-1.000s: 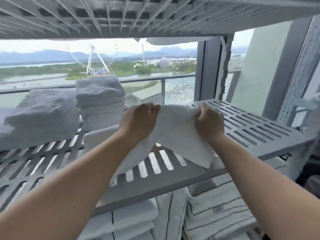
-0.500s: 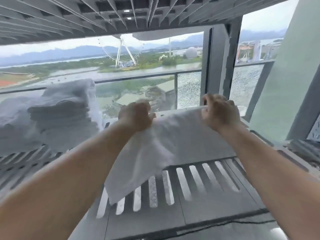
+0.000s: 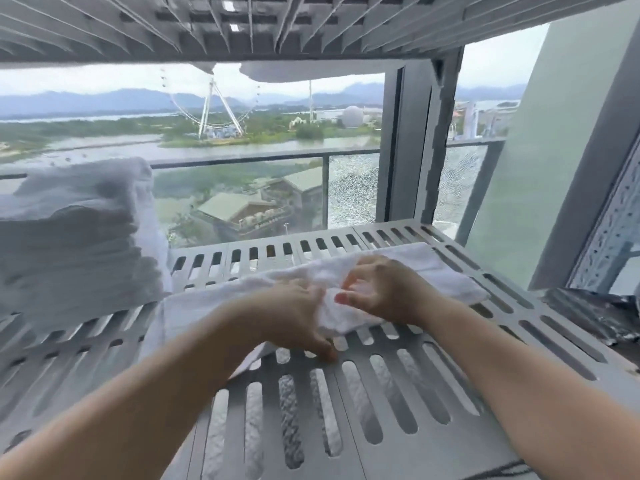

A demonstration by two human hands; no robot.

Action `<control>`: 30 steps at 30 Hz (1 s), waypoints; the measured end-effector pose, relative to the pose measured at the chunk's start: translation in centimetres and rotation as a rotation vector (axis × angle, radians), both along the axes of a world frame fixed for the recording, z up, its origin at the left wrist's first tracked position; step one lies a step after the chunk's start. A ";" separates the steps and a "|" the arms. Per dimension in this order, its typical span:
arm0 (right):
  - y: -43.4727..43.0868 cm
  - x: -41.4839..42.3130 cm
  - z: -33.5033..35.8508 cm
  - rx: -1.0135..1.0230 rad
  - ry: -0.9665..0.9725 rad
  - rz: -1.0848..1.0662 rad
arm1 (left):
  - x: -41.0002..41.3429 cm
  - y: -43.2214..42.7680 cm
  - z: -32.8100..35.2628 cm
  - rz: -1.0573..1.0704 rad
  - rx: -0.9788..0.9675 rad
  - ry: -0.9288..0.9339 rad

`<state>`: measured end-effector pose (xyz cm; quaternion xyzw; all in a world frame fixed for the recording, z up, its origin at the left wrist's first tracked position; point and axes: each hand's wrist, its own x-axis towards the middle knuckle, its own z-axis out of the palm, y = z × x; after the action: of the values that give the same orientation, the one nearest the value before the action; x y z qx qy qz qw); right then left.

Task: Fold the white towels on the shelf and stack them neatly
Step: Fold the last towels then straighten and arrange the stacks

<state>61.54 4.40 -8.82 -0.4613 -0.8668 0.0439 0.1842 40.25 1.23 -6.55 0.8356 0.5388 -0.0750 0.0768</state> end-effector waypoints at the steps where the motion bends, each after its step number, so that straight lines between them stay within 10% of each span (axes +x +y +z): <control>1: -0.1 0.1 0.1 -0.034 -0.029 0.003 | -0.1 0.0 -0.4 -0.013 0.065 -0.023; 14: -0.3 0.4 -0.5 0.100 -0.003 0.065 | -3.5 -0.6 0.6 0.028 0.350 0.027; 21: -2.8 -2.8 3.5 -0.179 -0.304 -0.037 | -3.1 1.4 1.1 0.028 0.366 0.008; 26: -4.8 -4.4 5.1 -1.110 0.029 0.255 | -0.7 2.9 1.8 -0.198 0.520 -0.178; 30: -2.7 -2.1 5.0 -0.859 0.387 0.127 | -2.9 3.4 0.6 0.149 0.643 -0.090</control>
<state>59.41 1.72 -3.86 -0.4251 -0.7464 0.4947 0.1320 37.39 4.60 -5.96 0.7779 0.5904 0.1417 -0.1618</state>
